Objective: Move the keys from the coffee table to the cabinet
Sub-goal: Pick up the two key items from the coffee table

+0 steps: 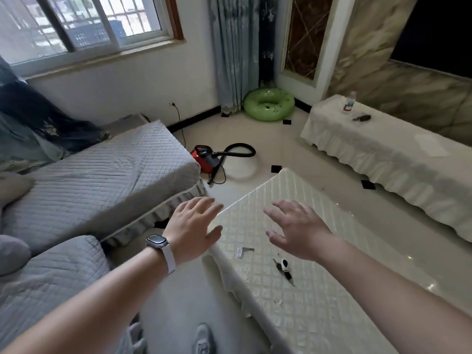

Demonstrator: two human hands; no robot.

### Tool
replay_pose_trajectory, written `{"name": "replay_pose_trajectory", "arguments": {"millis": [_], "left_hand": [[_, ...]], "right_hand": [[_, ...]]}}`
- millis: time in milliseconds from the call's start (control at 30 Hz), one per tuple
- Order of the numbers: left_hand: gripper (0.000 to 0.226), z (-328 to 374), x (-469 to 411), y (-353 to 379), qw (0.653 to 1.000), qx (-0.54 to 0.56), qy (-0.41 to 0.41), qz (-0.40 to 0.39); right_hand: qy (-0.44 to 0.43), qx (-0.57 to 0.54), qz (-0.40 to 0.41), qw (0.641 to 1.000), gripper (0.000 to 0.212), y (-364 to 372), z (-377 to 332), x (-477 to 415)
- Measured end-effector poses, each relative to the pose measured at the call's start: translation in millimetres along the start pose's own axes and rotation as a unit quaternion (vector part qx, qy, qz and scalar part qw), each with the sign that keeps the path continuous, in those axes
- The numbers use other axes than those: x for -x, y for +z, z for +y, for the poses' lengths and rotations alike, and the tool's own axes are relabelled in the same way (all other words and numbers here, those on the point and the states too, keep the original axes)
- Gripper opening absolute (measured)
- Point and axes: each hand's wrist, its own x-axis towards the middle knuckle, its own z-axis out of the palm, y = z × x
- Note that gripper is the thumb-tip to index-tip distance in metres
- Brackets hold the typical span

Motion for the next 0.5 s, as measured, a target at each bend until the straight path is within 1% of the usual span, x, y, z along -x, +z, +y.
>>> {"name": "replay_pose_trajectory", "arguments": {"millis": [267,500], "left_hand": [[0.052,-46,-91,65,0.993,0.038,0.100,-0.046],[0.051,-98,-158,133,0.978,0.070,0.154,-0.124]], "right_hand": [[0.110,-0.007,-0.054,0.992,0.057,50,25,-40],[0.264,-0.069,-0.084,0.958,0.054,86,34,-81]]}}
